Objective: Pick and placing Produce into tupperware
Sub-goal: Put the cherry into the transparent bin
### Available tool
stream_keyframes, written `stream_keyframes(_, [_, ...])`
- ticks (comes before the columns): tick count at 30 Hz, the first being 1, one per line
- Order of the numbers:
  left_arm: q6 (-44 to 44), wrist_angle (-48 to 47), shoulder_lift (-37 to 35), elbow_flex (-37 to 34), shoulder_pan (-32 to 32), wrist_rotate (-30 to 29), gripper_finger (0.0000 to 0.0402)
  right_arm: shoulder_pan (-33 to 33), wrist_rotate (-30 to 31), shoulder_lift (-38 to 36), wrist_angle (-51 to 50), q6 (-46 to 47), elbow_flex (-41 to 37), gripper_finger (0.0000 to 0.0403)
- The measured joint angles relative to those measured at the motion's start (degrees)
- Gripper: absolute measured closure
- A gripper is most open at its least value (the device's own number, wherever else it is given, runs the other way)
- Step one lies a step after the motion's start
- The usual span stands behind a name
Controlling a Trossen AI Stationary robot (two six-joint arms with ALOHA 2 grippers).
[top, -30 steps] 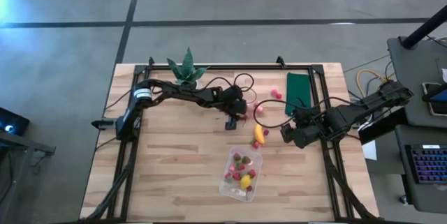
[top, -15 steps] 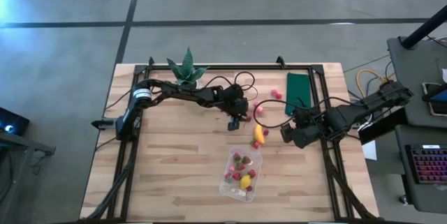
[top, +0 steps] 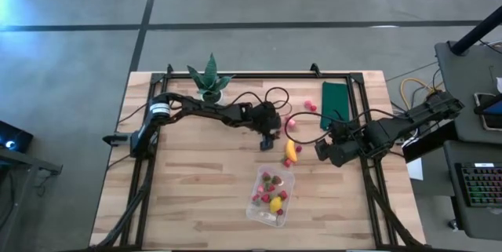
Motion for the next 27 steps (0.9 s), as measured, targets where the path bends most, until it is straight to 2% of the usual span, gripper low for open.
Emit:
stream_keyframes(5, [-1.49, -0.11, -0.15, -0.02, -0.28, -1.13, 0.0166, 0.0, 0.01, 0.0, -0.02, -0.04, 0.0, 0.0114])
stream_keyframes(10, [-4.48, -0.19, -0.13, -0.66, -0.92, -3.3, 0.016, 0.0, 0.02, 0.0, -0.02, -0.48, -0.02, 0.0108])
stream_keyframes(20, [-4.46, 1.51, 0.83, -0.77, -1.17, -5.58, 0.0164, 0.0, 0.15, -0.02, 0.0, -1.03, -0.07, 0.0115])
stream_keyframes(27, [-4.44, 2.41, 0.83, -0.83, -1.18, -5.97, 0.0213, 0.0, 0.44, -0.02, 0.0, -0.93, -0.11, 0.0109])
